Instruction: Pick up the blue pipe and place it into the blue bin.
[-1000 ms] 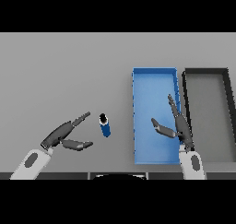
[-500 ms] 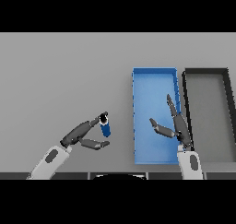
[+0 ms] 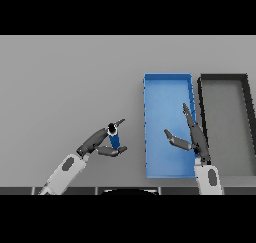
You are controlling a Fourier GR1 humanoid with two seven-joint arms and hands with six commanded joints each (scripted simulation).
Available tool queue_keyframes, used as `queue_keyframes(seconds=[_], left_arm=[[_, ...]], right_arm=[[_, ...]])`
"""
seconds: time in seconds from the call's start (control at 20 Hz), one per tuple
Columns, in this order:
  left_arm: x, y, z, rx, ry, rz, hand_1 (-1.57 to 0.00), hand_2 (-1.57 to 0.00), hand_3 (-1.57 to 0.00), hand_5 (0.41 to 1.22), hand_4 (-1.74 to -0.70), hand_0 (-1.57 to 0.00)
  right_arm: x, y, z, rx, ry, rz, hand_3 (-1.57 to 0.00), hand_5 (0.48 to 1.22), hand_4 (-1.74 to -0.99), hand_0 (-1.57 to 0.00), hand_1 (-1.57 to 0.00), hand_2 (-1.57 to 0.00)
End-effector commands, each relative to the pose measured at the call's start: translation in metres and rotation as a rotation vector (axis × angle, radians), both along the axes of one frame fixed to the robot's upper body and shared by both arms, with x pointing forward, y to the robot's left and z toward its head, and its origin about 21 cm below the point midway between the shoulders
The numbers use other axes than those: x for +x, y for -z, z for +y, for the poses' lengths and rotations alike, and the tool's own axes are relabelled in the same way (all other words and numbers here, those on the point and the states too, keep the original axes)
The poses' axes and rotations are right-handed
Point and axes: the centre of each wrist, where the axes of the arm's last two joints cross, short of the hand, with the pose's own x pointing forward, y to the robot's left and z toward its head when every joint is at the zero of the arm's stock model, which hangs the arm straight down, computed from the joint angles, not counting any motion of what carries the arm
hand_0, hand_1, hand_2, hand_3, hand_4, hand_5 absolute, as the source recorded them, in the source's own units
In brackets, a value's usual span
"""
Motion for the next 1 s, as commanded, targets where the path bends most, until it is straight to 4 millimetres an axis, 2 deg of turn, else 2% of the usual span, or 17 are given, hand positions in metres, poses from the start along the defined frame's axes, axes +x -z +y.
queue_keyframes(seconds=[0.0,0.1,0.15,0.2,0.25,0.35,0.45,0.5,0.65,0.75,0.85,0.95], left_arm=[[0.003,0.001,-0.003,-0.015,0.002,0.01,0.0,-0.09,-0.04,0.567,-1.14,0.0],[0.002,0.0,-0.012,-0.094,0.002,0.05,-0.12,-0.27,-0.2,0.635,-1.22,0.0],[0.004,0.002,-0.015,-0.112,0.006,0.067,-0.25,-0.42,-0.35,0.675,-1.27,-0.04],[0.003,0.005,-0.02,-0.132,0.007,0.082,-0.41,-0.58,-0.59,0.784,-1.3,-0.18],[0.0,0.003,-0.02,-0.166,0.004,0.067,-0.64,-0.78,-0.78,0.872,-1.38,-0.42],[0.0,0.005,-0.026,-0.169,0.012,0.046,-0.98,-1.06,-1.02,0.997,-1.5,-0.83],[-0.003,0.004,-0.032,-0.175,0.02,0.05,-1.19,-1.25,-1.2,1.078,-1.59,-1.1],[-0.006,0.006,-0.033,-0.187,0.029,0.042,-1.27,-1.31,-1.26,1.106,-1.62,-1.19],[-0.011,0.003,-0.032,-0.167,0.036,0.017,-1.42,-1.44,-1.41,1.162,-1.54,-1.38],[-0.011,0.002,-0.035,-0.157,0.039,-0.015,-1.47,-1.49,-1.47,1.183,-1.51,-1.45],[-0.008,-0.009,-0.041,-0.198,0.04,-0.042,-1.51,-1.52,-1.51,1.197,-1.49,-1.49],[-0.005,-0.018,-0.05,-0.275,0.054,-0.098,-1.53,-1.54,-1.53,1.206,-1.48,-1.52]], right_arm=[[0.0,0.001,-0.002,-0.003,0.005,0.013,0.0,0.55,-1.188,0.0,0.0,0.0],[-0.002,0.001,-0.002,-0.008,0.006,-0.005,0.0,0.556,-1.188,0.0,0.0,0.0],[-0.001,0.002,0.0,0.003,0.005,-0.006,0.0,0.56,-1.196,0.0,0.0,0.0],[0.0,0.001,0.0,-0.004,0.008,-0.001,0.0,0.56,-1.192,0.0,0.0,0.0],[-0.002,0.003,-0.001,-0.007,0.003,0.004,0.0,0.561,-1.191,0.0,0.0,0.0],[-0.002,0.003,-0.001,-0.012,0.012,0.005,0.0,0.562,-1.184,0.0,0.0,0.0],[-0.002,0.003,0.001,-0.017,0.01,-0.002,0.0,0.561,-1.179,0.0,0.0,0.0],[0.0,0.005,0.0,-0.023,0.019,0.009,0.0,0.561,-1.178,0.0,0.0,0.0],[0.0,0.007,0.001,-0.021,0.012,0.011,0.0,0.559,-1.176,0.0,0.0,0.0],[0.002,0.004,-0.001,-0.021,0.011,0.01,0.0,0.558,-1.171,0.0,0.0,0.0],[0.001,0.002,0.003,-0.02,0.009,0.004,0.0,0.554,-1.16,0.0,0.0,0.0],[0.003,0.003,-0.001,-0.03,0.027,0.025,0.0,0.55,-1.154,0.0,0.0,0.0]])
